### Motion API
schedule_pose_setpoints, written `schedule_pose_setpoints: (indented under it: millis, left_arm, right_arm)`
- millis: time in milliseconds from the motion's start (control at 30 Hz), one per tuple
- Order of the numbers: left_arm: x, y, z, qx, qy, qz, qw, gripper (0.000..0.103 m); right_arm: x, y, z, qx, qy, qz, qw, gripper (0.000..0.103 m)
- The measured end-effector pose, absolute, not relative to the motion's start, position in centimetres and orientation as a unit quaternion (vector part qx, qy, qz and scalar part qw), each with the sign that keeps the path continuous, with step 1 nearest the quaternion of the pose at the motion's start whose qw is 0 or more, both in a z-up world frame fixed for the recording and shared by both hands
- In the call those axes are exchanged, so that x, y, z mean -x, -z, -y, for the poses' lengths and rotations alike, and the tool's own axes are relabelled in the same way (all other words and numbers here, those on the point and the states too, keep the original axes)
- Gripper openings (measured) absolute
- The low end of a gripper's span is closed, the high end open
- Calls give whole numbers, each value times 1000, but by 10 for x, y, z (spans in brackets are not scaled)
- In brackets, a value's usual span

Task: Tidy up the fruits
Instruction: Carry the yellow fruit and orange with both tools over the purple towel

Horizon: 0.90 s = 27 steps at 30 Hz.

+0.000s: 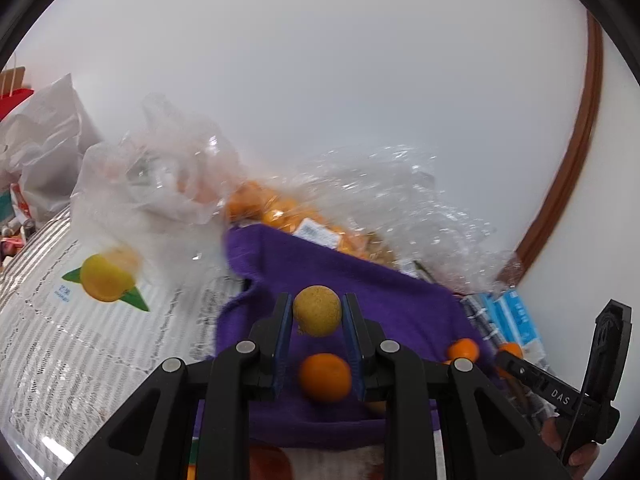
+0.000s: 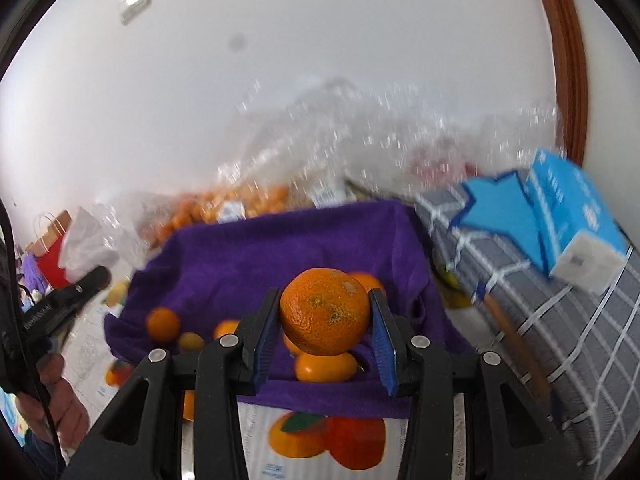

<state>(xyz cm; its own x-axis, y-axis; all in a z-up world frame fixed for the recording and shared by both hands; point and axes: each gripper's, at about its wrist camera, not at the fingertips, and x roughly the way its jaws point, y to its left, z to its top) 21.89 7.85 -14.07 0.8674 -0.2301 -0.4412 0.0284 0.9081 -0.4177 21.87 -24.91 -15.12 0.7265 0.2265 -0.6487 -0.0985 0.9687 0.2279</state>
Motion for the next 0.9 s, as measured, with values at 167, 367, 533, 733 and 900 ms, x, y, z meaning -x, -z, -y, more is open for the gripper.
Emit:
schedule_pose_setpoints:
  millis: [167,367,533,733,900]
  left_arm:
    - [-224,152,-91,228,58,-252,939,24]
    - [-233,158,-81,214,69,-262,939,24]
    - [-234,160,-73,191,71,-269,942,24]
    - [-237,163,-68,177,67,-280,941,24]
    - [-239,166,-70,182,66,-289,937,24]
  right_arm:
    - [-220,158,257,-95,-83,-360,924,42]
    - [-224,169,259,-85,-86,-369,922,42]
    - [-229,177,258,-90,-89,-381,916,42]
    - [-233,183,259,-92,-80,-388,914,43]
    - [-233,185,263,-105,-73,-381,916,43]
